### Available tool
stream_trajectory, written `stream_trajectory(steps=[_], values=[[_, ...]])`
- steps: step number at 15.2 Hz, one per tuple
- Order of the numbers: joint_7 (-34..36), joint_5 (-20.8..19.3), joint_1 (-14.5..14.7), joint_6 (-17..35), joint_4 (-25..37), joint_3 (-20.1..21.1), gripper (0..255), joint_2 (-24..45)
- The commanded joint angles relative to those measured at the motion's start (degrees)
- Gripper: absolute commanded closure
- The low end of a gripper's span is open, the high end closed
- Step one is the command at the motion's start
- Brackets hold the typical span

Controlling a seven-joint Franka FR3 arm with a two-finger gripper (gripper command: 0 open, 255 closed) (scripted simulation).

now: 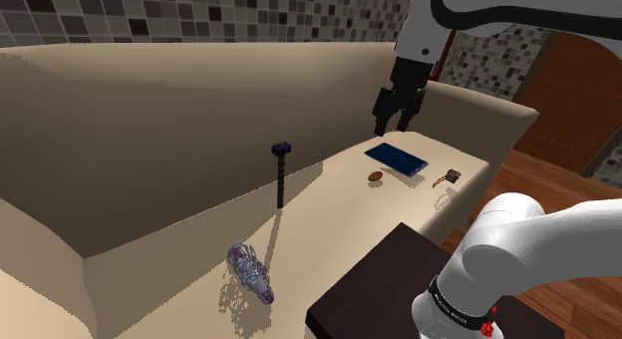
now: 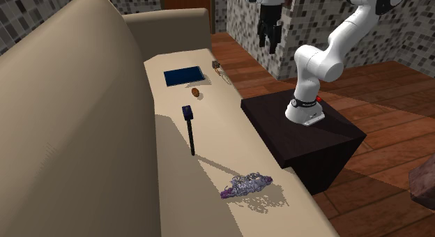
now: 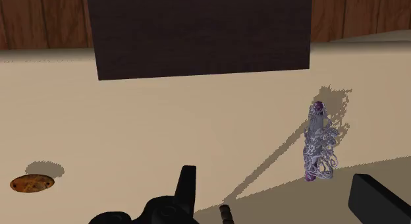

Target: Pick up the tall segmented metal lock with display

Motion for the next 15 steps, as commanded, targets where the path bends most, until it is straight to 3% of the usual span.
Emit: stream_trajectory(steps=[1, 8, 15], values=[[0.0, 0.0, 0.0, 0.0, 0.0, 0.0, 0, 0.0], [-0.2, -0.2, 1.0, 10.6, 3.7, 1.0, 0, 14.5], [-0.1, -0.7, 1.6, 18.3, 11.3, 1.9, 0, 29.8]])
